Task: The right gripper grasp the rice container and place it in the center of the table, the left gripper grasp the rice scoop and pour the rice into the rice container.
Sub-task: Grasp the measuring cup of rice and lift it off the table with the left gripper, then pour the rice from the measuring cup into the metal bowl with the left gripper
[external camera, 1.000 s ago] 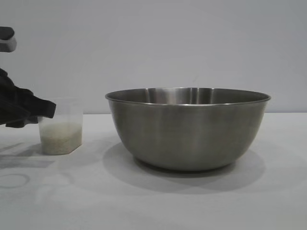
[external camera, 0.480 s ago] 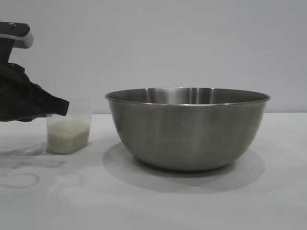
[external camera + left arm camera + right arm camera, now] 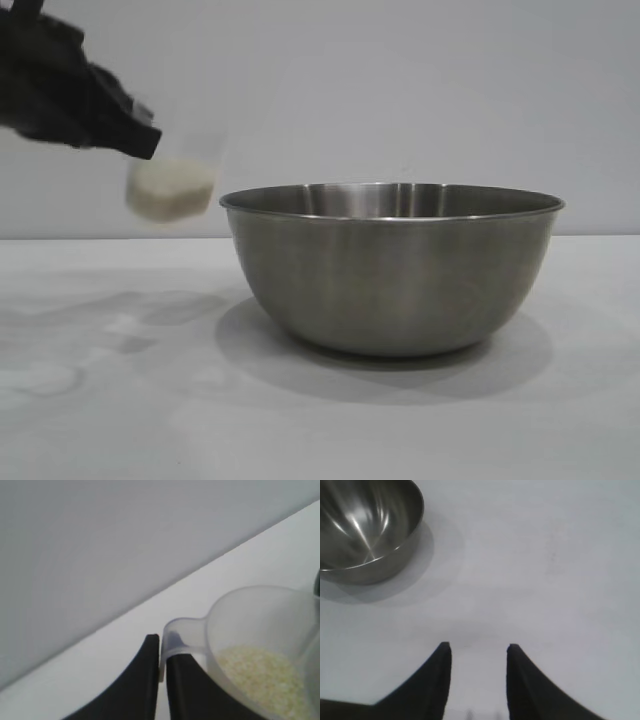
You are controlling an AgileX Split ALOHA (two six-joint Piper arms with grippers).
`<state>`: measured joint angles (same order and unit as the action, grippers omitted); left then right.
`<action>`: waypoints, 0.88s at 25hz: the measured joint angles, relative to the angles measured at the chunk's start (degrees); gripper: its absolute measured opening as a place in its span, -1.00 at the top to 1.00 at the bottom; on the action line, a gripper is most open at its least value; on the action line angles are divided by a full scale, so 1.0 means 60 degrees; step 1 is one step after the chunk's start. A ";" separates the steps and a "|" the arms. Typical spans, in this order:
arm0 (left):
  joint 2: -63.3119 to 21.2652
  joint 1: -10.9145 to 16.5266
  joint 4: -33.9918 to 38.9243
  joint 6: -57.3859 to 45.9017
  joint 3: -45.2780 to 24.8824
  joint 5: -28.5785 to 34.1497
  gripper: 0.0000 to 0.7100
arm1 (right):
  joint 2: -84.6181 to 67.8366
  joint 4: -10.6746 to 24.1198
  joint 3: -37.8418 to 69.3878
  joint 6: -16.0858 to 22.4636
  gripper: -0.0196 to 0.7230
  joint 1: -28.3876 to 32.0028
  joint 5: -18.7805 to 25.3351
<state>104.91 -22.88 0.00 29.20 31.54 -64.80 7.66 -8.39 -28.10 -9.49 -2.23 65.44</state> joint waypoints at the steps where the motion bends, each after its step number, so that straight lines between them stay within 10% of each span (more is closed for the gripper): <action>1: -0.0054 0.0000 0.0288 0.0297 0.0128 0.0000 1.00 | 0.0000 0.0000 0.0000 0.0000 0.25 0.0000 0.0000; 22: -0.0030 0.0000 0.6262 0.6115 0.2330 0.0398 1.00 | 0.0000 0.0000 0.0000 0.0000 0.25 0.0000 0.0000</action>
<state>104.73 -22.88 37.57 65.89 45.52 -62.41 7.66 -8.39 -28.10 -9.49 -2.23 65.44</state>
